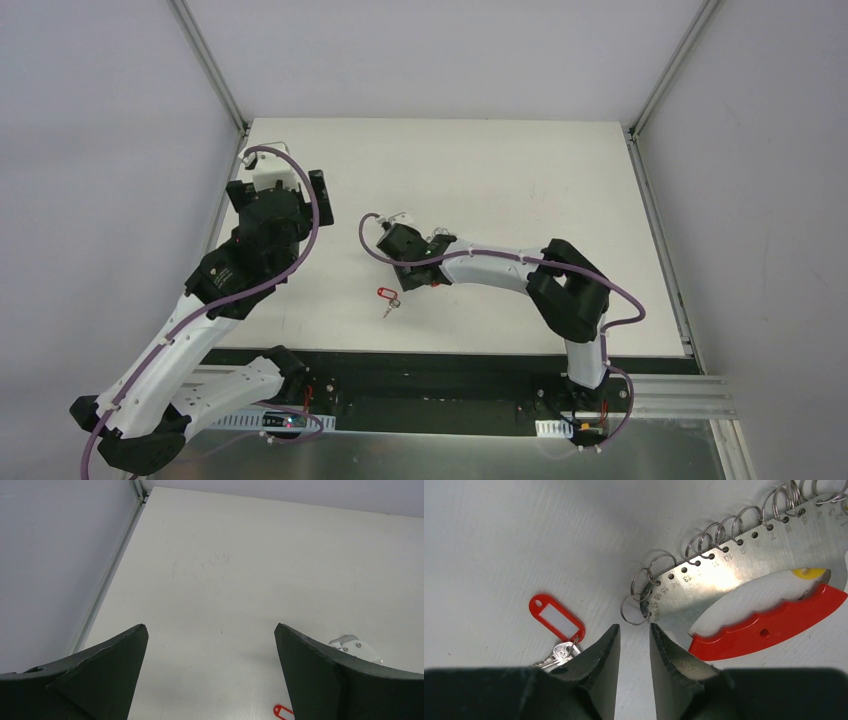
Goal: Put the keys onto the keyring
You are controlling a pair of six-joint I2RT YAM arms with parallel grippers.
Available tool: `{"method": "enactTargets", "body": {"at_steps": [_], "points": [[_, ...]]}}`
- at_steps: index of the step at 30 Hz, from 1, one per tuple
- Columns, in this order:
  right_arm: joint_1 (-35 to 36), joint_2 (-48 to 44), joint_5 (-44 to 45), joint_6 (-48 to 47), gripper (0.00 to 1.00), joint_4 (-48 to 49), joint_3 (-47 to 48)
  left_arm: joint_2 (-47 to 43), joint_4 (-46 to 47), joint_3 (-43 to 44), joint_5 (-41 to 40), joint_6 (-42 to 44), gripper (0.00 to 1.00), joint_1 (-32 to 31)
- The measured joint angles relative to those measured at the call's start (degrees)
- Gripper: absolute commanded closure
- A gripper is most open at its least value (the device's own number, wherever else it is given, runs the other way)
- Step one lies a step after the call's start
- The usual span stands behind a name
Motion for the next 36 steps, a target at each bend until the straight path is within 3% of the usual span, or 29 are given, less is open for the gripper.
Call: {"method": "enactTargets", "body": {"at_steps": [23, 31, 36], "points": [[0.55, 1.92, 2.08, -3.67, 0.69, 4.39, -1.25, 0.85, 0.0, 0.0, 1.46, -0.09, 0.0, 1.88], [1.55, 2.01, 4.09, -4.72, 0.83, 4.46, -1.25, 0.92, 0.0, 0.0, 2.21, -0.22, 0.0, 2.25], [2.03, 2.01, 6.23, -5.33, 1.0, 4.9, -1.25, 0.92, 0.0, 0.0, 2.4, -0.24, 0.0, 2.25]]}}
